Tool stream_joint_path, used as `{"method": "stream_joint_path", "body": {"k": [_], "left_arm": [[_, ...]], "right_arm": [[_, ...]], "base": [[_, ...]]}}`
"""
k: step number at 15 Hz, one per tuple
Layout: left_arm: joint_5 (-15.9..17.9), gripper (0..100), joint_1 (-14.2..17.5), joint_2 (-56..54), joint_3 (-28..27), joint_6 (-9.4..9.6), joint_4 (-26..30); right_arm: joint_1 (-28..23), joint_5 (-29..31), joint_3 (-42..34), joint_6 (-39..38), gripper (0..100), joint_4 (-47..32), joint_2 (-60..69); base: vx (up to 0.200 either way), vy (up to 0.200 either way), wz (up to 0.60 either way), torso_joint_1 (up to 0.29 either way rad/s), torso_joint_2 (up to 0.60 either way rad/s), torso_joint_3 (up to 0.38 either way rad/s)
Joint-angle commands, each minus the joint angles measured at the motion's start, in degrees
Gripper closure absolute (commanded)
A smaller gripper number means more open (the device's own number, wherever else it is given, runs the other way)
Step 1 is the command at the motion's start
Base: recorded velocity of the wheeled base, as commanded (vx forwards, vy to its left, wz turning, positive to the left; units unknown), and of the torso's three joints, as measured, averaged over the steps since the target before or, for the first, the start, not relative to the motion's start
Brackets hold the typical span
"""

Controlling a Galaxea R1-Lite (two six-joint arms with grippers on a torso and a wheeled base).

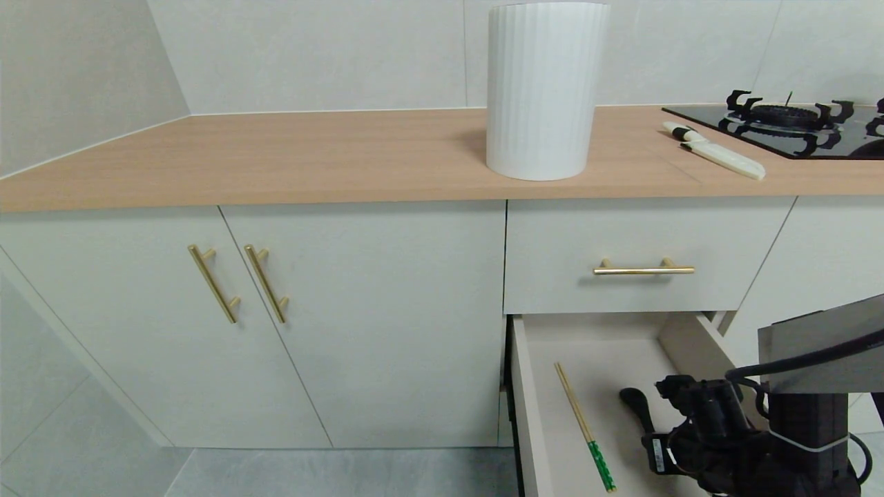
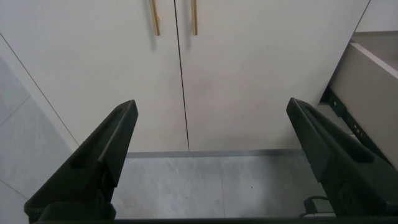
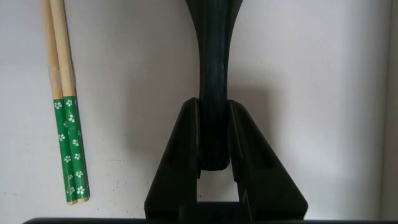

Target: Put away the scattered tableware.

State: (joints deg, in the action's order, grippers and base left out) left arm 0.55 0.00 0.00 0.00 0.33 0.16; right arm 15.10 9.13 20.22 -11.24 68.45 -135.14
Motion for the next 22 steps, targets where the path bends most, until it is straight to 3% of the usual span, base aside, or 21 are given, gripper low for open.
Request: {"method": "stream_joint_path", "body": {"k": [1,6,10,12,15,16,17,18,20,22], "left_arm": [[0.0,0,0.0,0.0,0.0,0.02,0.0],[0.0,0,0.0,0.0,0.0,0.02,0.0],[0.0,0,0.0,0.0,0.0,0.02,0.0],[0.0,0,0.0,0.0,0.0,0.02,0.0],[0.1,0,0.0,0.0,0.0,0.02,0.0],[0.1,0,0.0,0.0,0.0,0.02,0.0],[0.0,0,0.0,0.0,0.0,0.02,0.0],[0.0,0,0.0,0.0,0.0,0.02,0.0],[0.0,0,0.0,0.0,0.0,0.02,0.0],[0.1,0,0.0,0.0,0.0,0.37,0.0]], "right_arm": [[0.0,0.0,0.0,0.0,0,0.0,0.1],[0.0,-0.1,-0.5,-0.1,0,0.1,1.2],[0.0,0.0,-2.9,0.4,0,-0.8,12.2],[0.0,0.0,-2.7,0.5,0,-5.0,18.6],[0.0,-0.8,3.7,0.4,0,-26.9,35.7],[0.1,-0.9,4.3,0.4,0,-29.0,37.1],[1.2,-1.5,8.2,0.4,0,-41.2,44.6],[2.0,-1.7,10.2,0.3,0,-47.9,48.9],[2.8,-4.6,13.2,0.3,0,-60.3,55.8],[3.1,-7.5,14.4,0.3,0,-67.1,60.4]], "base": [[0.000,0.000,0.00,0.000,0.00,0.000],[0.000,0.000,0.00,0.000,0.00,0.000],[0.000,0.000,0.00,0.000,0.00,0.000],[0.000,0.000,0.00,0.000,0.00,0.000],[0.000,0.000,0.00,0.000,0.00,0.000],[0.000,0.000,0.00,0.000,0.00,0.000],[0.000,0.000,0.00,0.000,0.00,0.000],[0.000,0.000,0.00,0.000,0.00,0.000],[0.000,0.000,0.00,0.000,0.00,0.000],[0.000,0.000,0.00,0.000,0.00,0.000]]}}
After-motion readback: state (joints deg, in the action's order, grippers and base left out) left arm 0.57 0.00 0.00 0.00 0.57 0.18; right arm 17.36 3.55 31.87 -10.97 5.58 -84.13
